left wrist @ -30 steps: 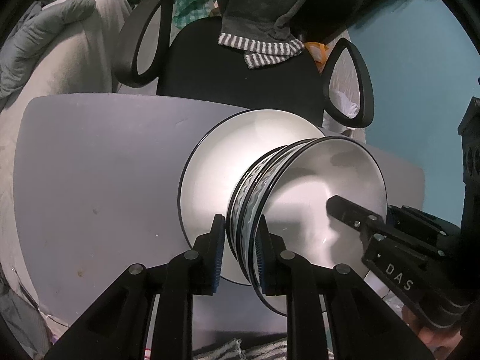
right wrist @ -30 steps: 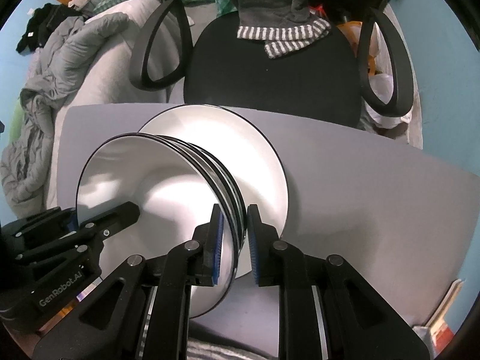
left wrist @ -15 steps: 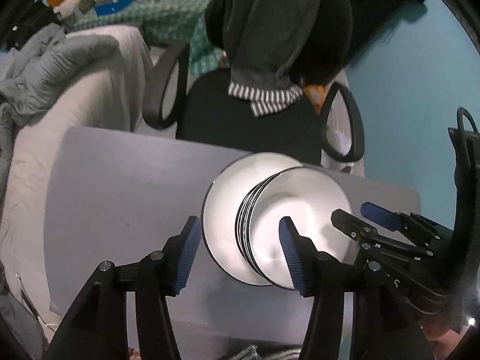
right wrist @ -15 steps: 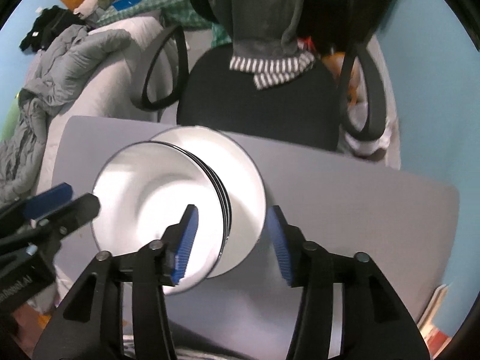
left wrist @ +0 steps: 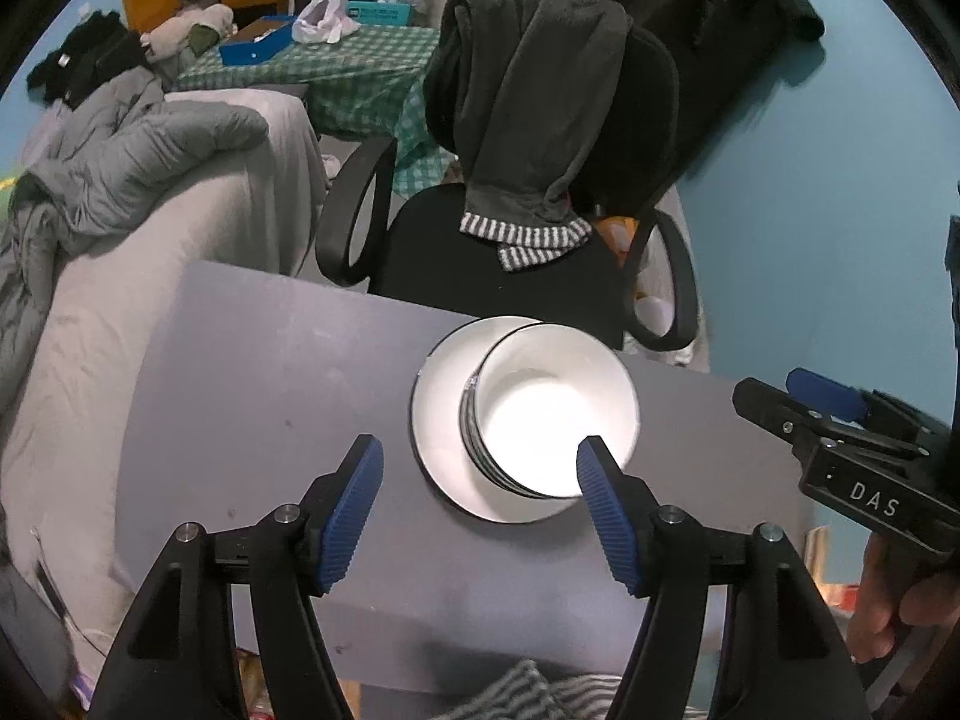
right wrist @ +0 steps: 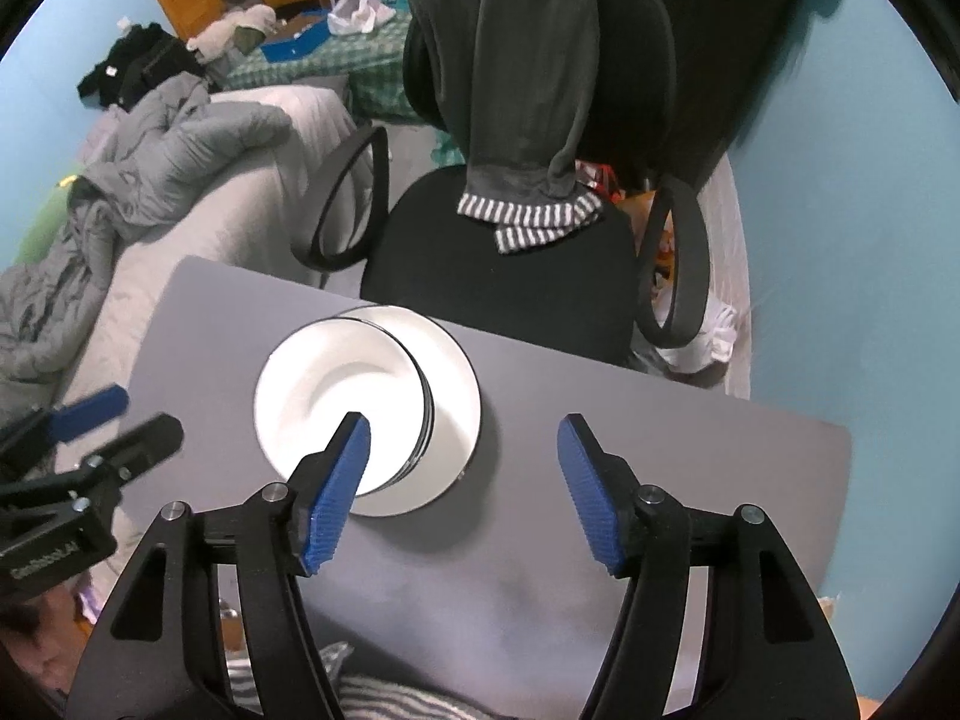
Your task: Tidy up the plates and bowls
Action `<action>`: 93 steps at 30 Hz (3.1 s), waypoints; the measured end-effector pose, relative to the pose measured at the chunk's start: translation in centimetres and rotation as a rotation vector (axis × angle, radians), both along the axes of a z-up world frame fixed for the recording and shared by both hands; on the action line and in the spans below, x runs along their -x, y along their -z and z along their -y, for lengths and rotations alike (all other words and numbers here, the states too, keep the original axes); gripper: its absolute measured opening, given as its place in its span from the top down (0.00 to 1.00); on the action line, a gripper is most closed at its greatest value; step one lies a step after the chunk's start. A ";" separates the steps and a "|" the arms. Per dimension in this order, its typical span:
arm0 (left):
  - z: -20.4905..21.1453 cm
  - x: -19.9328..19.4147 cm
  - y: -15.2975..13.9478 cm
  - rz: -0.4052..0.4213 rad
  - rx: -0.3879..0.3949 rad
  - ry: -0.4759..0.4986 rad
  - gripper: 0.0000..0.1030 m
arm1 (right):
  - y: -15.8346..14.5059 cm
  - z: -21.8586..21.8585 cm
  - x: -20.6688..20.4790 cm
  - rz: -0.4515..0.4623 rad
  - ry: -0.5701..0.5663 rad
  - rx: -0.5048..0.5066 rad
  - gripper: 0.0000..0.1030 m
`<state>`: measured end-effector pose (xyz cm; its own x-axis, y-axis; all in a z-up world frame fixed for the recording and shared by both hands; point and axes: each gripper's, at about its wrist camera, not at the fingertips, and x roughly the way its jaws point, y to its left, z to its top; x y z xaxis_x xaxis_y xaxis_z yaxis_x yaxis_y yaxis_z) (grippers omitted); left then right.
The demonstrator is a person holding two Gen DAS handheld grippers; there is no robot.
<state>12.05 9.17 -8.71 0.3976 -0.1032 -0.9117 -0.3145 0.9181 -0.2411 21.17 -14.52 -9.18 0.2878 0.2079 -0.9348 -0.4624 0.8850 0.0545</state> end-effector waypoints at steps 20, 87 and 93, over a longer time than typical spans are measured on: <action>1.6 2.7 -7.9 0.180 -0.102 0.040 0.21 | -7.4 1.1 4.2 0.202 0.053 -0.019 0.37; 2.3 1.1 -8.0 0.148 -0.097 0.208 0.17 | -7.7 -0.1 5.3 0.177 0.142 -0.026 0.36; 2.0 0.7 -7.9 0.136 -0.087 0.203 0.17 | -7.3 0.1 5.0 0.171 0.128 -0.024 0.36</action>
